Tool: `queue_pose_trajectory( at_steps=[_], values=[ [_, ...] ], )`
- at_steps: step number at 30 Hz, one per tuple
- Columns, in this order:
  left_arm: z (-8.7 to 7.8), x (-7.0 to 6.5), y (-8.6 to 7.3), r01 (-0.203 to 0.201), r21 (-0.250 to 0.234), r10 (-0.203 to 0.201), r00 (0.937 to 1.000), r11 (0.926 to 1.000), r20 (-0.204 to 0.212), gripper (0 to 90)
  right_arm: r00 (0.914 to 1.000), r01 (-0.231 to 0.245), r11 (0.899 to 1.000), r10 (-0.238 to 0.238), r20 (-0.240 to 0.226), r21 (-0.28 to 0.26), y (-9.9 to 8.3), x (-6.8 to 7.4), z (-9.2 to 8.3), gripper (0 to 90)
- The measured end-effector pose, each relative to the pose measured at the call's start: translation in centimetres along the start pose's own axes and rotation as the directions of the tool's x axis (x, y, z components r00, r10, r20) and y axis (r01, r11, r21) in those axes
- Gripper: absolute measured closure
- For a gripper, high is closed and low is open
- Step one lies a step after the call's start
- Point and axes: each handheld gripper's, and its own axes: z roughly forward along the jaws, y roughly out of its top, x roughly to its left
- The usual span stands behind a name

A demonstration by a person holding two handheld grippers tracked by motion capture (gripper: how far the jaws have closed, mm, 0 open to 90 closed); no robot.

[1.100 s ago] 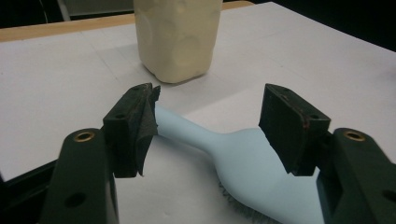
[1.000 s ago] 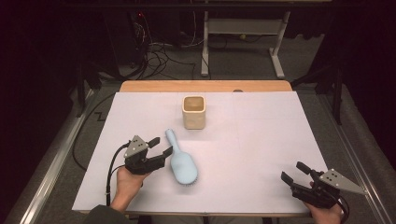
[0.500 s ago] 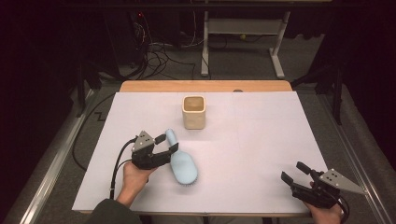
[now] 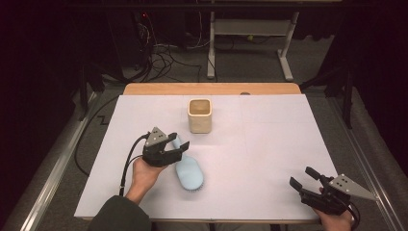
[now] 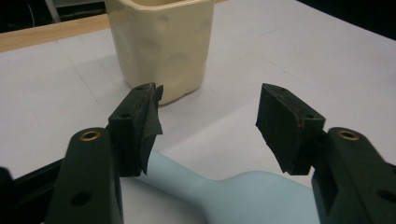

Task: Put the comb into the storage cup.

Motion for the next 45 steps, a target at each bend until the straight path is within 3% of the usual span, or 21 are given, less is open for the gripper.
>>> queue_pose_trajectory(
  at_steps=[5,11,12,14,19,22,23,24,25,26,27,30,31,32,34,37,38,39,43,44,45],
  values=[
    [0.4,0.3,1.0,0.017,0.045,-0.017,0.9998,0.9988,0.002,40.8,1.0,-0.002,1.0,0.002,0.001,-0.002,0.0,0.0,0.0,25.7],
    [0.9,0.5,2.6,-0.005,0.12,0.008,0.9997,0.9928,-0.024,44.2,1.0,-0.006,1.0,0.006,0.002,0.002,0.0,0.0,0.0,25.7],
    [1.1,0.5,3.1,-0.009,0.156,0.012,0.9997,0.9876,-0.02,44.7,1.0,-0.004,1.0,0.004,0.003,0.003,0.0,0.0,0.0,25.7],
    [1.2,0.6,3.4,-0.012,0.17,0.015,0.9998,0.9854,-0.014,45.4,1.0,-0.002,1.0,0.002,0.003,0.002,0.0,0.0,0.0,25.7],
    [2.0,0.9,4.5,-0.051,0.235,0.051,0.9987,0.9706,0.007,47.4,1.0,-0.009,1.0,0.009,-0.001,0.002,0.0,0.0,0.0,25.7],
    [2.5,1.0,5.3,-0.042,0.276,0.043,0.9991,0.9603,0.003,48.0,1.0,-0.004,1.0,0.004,0.001,0.004,0.0,-0.1,0.0,25.7],
    [2.5,1.0,5.3,-0.042,0.276,0.043,0.9991,0.9603,0.003,48.4,1.0,-0.004,1.0,0.004,0.001,0.004,0.0,-0.1,0.0,25.7],
    [2.8,1.2,5.3,-0.041,0.309,0.039,0.9992,0.9501,0.013,48.0,1.0,-0.004,1.0,0.004,-0.001,0.005,0.0,-0.1,0.0,25.7],
    [2.8,1.2,5.3,-0.041,0.309,0.039,0.9992,0.9501,0.013,48.1,1.0,-0.004,1.0,0.004,-0.001,0.005,0.0,-0.1,0.0,25.7],
    [3.2,1.4,5.2,-0.051,0.35,0.052,0.9986,0.9353,0.007,48.4,1.0,-0.004,1.0,0.004,0.0,0.006,0.0,-0.1,0.0,25.7],
    [3.2,1.4,5.2,-0.051,0.35,0.052,0.9986,0.9353,0.007,48.6,1.0,-0.004,1.0,0.004,0.0,0.006,0.0,-0.1,0.0,25.7],
    [3.9,1.5,5.0,-0.076,0.406,0.086,0.9963,0.9108,-0.006,52.3,1.0,-0.003,1.0,0.003,-0.001,0.009,0.0,0.0,0.0,25.7],
    [3.9,1.5,5.0,-0.076,0.406,0.086,0.9963,0.9108,-0.006,53.6,1.0,-0.003,1.0,0.003,-0.001,0.009,0.0,0.0,0.0,25.7],
    [4.2,1.7,5.0,-0.073,0.424,0.084,0.9965,0.9028,-0.006,56.7,1.0,-0.002,1.0,0.002,0.001,0.008,0.0,0.0,0.0,25.7],
    [4.5,1.8,4.9,-0.07,0.435,0.081,0.9967,0.8979,-0.007,61.5,1.0,-0.002,1.0,0.002,0.001,0.008,0.0,0.0,0.1,25.7],
    [5.1,2.1,4.7,-0.06,0.474,0.077,0.9969,0.8783,-0.017,66.6,1.0,-0.001,1.0,0.001,0.002,0.011,0.0,-0.1,0.1,25.7],
    [5.5,2.3,4.6,-0.05,0.497,0.071,0.9972,0.8662,-0.024,67.8,1.0,-0.001,1.0,0.001,0.003,0.011,0.0,-0.1,0.1,25.8],
    [5.5,2.3,4.6,-0.05,0.497,0.071,0.9972,0.8662,-0.024,69.0,1.0,-0.001,1.0,0.001,0.003,0.011,0.0,-0.1,0.1,25.8],
    [6.2,2.6,4.3,-0.04,0.523,0.061,0.9979,0.8515,-0.022,73.4,1.0,-0.001,1.0,0.001,0.004,0.013,0.0,-0.1,0.1,25.8],
    [6.5,2.7,4.1,-0.037,0.537,0.064,0.9975,0.8425,-0.032,75.6,1.0,-0.002,1.0,0.002,0.004,0.014,0.0,0.0,0.1,25.8],
    [6.5,2.7,4.1,-0.037,0.537,0.064,0.9975,0.8425,-0.032,76.5,1.0,-0.001,1.0,0.001,0.004,0.014,0.0,-0.1,0.1,25.8]
  ],
)
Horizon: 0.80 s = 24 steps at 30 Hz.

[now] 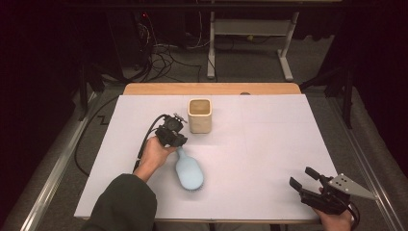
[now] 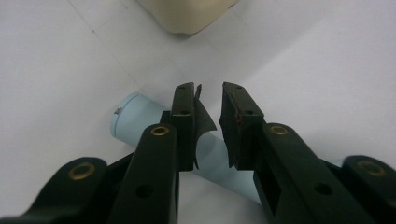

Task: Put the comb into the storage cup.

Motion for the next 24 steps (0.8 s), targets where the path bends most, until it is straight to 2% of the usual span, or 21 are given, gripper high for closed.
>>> queue_pose_trajectory(
  at_steps=[3,8,16,24],
  values=[
    [0.38,0.28,0.07,0.015,0.007,-0.015,0.9999,0.9999,0.002,79.9,1.0,0.003,1.0,-0.003,0.0,0.002,-0.01,0.0,0.0,25.9],
    [0.45,0.37,0.09,0.017,0.01,-0.017,0.9999,0.9998,-0.001,83.5,1.0,0.005,1.0,-0.005,-0.002,0.004,-0.02,0.02,0.03,25.9],
    [0.93,0.22,0.1,-0.005,0.041,0.006,0.9999,0.9991,-0.014,87.5,1.0,0.008,1.0,-0.008,-0.001,0.006,-0.01,0.06,0.02,26.0],
    [0.89,0.31,-0.24,-0.005,0.066,0.007,0.9996,0.9978,-0.026,87.7,1.0,0.008,1.0,-0.008,0.0,0.005,-0.02,0.03,0.03,26.1]
  ],
)
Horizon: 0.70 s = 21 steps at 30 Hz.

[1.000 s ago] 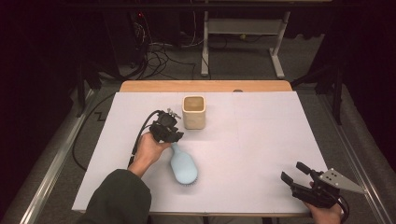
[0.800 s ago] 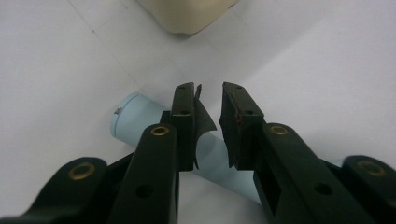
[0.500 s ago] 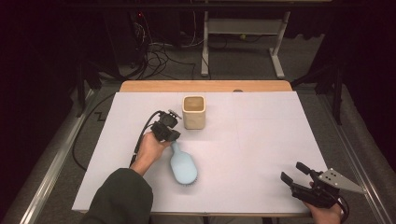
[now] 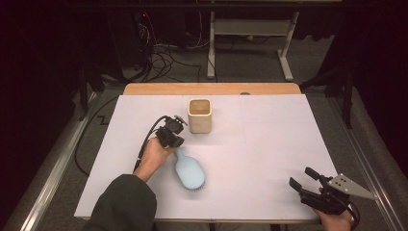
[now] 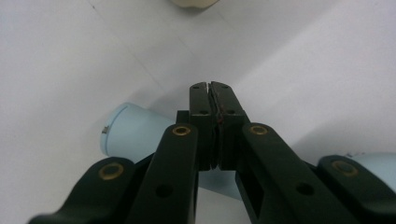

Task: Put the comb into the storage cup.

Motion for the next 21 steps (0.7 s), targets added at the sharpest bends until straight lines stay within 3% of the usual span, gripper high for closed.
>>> queue_pose_trajectory(
  at_steps=[21],
  values=[
    [-0.32,-0.21,-0.7,-0.011,0.064,0.011,0.9999,0.9979,0.001,87.9,1.0,-0.003,1.0,0.003,0.0,-0.002,0.0,0.05,-0.06,26.0]
  ],
)
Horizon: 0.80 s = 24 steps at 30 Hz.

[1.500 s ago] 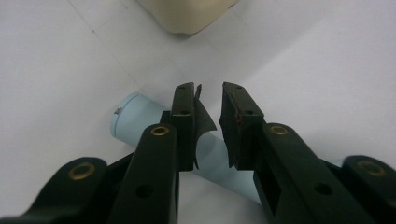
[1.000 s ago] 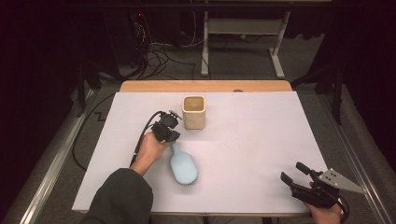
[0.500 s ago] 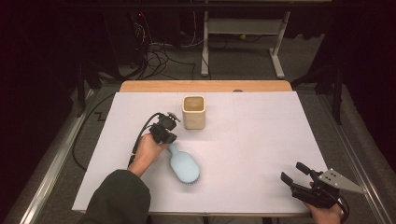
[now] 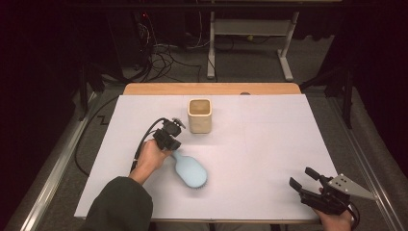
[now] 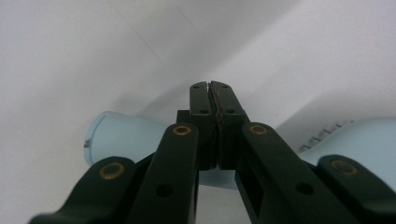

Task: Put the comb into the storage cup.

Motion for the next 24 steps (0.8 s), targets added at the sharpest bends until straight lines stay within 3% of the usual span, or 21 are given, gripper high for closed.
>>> queue_pose_trajectory(
  at_steps=[11,17,24],
  values=[
    [0.0,-0.1,-0.3,0.012,0.01,-0.012,0.9999,0.9999,0.009,87.6,1.0,0.001,1.0,-0.001,0.002,0.001,0.0,0.0,0.0,26.0],
    [0.1,0.1,-0.9,0.038,0.009,-0.038,0.9974,0.9993,0.061,87.7,1.0,0.005,1.0,-0.005,0.007,0.008,0.0,0.0,0.0,26.1],
    [0.0,-0.1,-1.2,0.028,0.024,-0.029,0.9975,0.9993,0.064,87.7,0.9999,0.01,1.0,-0.01,0.01,0.01,0.0,0.0,0.0,26.2]
  ],
)
